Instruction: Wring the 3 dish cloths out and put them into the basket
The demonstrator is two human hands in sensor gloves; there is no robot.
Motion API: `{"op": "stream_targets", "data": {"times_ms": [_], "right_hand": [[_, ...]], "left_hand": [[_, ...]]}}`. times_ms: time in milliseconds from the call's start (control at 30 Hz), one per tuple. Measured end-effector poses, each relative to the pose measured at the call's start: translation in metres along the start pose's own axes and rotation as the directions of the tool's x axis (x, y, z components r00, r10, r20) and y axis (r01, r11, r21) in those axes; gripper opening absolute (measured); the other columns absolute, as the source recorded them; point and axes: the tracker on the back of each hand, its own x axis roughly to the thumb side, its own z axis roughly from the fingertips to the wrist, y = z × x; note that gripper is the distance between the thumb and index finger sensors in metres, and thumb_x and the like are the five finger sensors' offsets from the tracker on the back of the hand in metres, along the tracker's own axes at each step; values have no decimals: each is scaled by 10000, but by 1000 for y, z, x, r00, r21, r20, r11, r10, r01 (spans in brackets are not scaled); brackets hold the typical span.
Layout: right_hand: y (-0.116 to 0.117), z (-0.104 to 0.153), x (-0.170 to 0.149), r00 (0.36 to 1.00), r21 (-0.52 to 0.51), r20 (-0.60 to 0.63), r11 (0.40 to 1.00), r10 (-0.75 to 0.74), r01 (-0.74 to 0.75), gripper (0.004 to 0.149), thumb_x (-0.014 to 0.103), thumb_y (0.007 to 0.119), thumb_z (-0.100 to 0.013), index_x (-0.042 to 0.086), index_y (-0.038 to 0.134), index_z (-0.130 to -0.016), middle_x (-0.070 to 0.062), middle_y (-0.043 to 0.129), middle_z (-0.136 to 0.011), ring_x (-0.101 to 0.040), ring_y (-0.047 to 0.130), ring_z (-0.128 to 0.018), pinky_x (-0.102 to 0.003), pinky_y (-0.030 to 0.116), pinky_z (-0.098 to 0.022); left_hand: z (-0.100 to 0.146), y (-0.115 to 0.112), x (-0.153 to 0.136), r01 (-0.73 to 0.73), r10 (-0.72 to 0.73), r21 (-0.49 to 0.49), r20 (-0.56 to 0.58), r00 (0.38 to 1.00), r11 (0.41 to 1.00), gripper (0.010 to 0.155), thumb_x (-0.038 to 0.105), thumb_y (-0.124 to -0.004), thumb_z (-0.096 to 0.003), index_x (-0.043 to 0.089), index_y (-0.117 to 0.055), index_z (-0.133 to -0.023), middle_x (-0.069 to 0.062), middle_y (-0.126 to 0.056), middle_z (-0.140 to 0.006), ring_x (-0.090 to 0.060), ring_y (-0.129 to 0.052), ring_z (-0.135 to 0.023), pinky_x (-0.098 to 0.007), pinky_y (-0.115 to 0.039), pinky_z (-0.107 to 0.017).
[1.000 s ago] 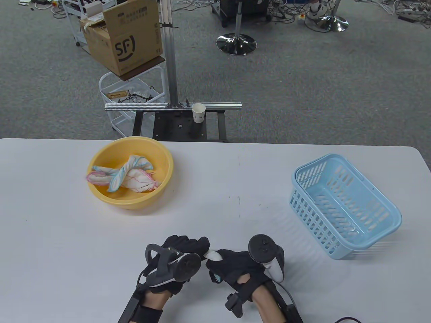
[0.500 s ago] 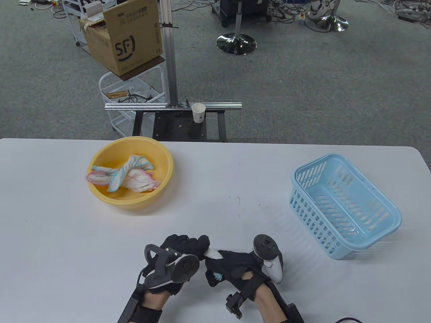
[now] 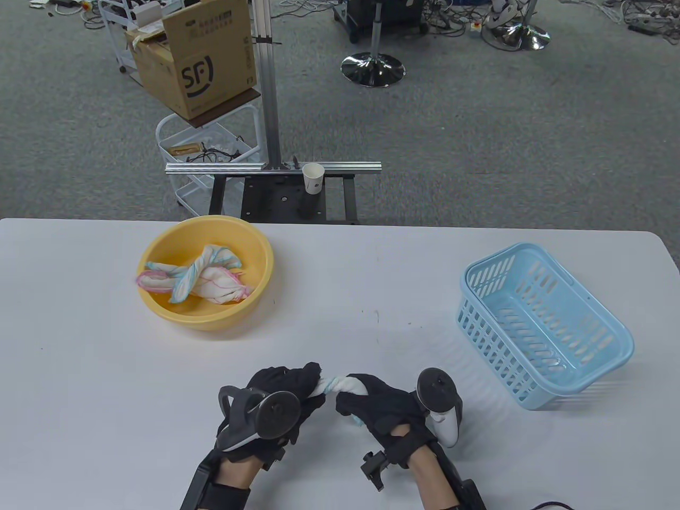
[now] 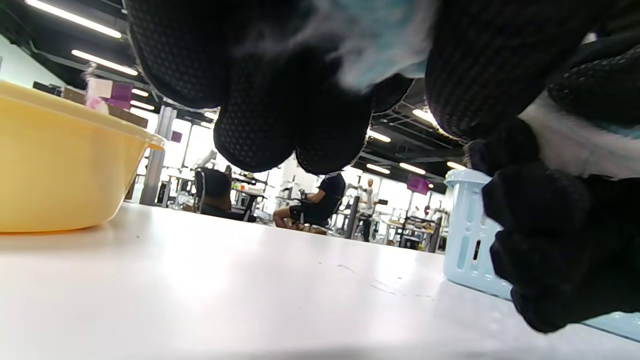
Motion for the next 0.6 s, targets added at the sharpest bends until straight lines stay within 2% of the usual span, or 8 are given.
{"op": "stream_targets", "data": {"times_ms": [67, 167, 333, 433, 500, 600], "right_hand": [[-6, 2, 4, 999, -50, 30, 999, 12, -10, 556, 433, 921, -480, 70, 780, -878, -145, 975, -734, -407, 969, -690, -611, 740, -572], [-18, 6, 17, 986, -141, 94, 982, 137, -123, 559, 443, 912, -482, 77, 779, -882, -150, 969, -745, -418, 961, -701, -619, 732, -577], [-43, 15, 40, 943, -354, 143, 905, 301, -235, 560, 454, 903, -485, 94, 776, -895, -152, 950, -779, -444, 925, -744, -642, 702, -593], [-63, 20, 63, 912, -496, 127, 821, 390, -282, 569, 463, 893, -491, 121, 756, -925, -179, 871, -871, -474, 821, -842, -675, 636, -626], [-77, 23, 77, 891, -549, 57, 759, 451, -350, 576, 478, 885, -496, 153, 741, -949, -197, 662, -1021, -501, 594, -970, -716, 505, -672], [-105, 28, 98, 833, -657, -41, 613, 552, -439, 583, 501, 868, -499, 187, 717, -966, -191, 578, -1064, -500, 497, -1005, -725, 437, -689]], "left_hand": [[1, 0, -6, -30, 30, 3, -22, 999, 1000, 620, 537, -915, -420, 254, -776, -954, 79, -989, -783, -242, -1034, -662, -498, -793, -598], [2, 1, -16, -62, 63, 12, -58, 996, 998, 630, 541, -912, -416, 254, -772, -959, 75, -984, -794, -246, -1031, -671, -500, -788, -604], [6, 1, -28, -120, 121, 17, -112, 986, 993, 660, 552, -901, -414, 255, -736, -979, 76, -957, -829, -247, -1011, -709, -503, -776, -617], [5, 0, -29, -140, 141, 13, -115, 983, 990, 656, 548, -900, -416, 252, -740, -979, 73, -961, -827, -251, -1014, -706, -506, -776, -616], [4, -3, -27, -133, 133, 3, -109, 985, 991, 649, 544, -899, -415, 251, -747, -974, 72, -967, -821, -250, -1017, -703, -504, -779, -613], [4, -5, -26, -138, 136, -11, -106, 985, 990, 649, 549, -896, -415, 252, -750, -973, 72, -969, -819, -248, -1019, -701, -505, -780, -613]]}}
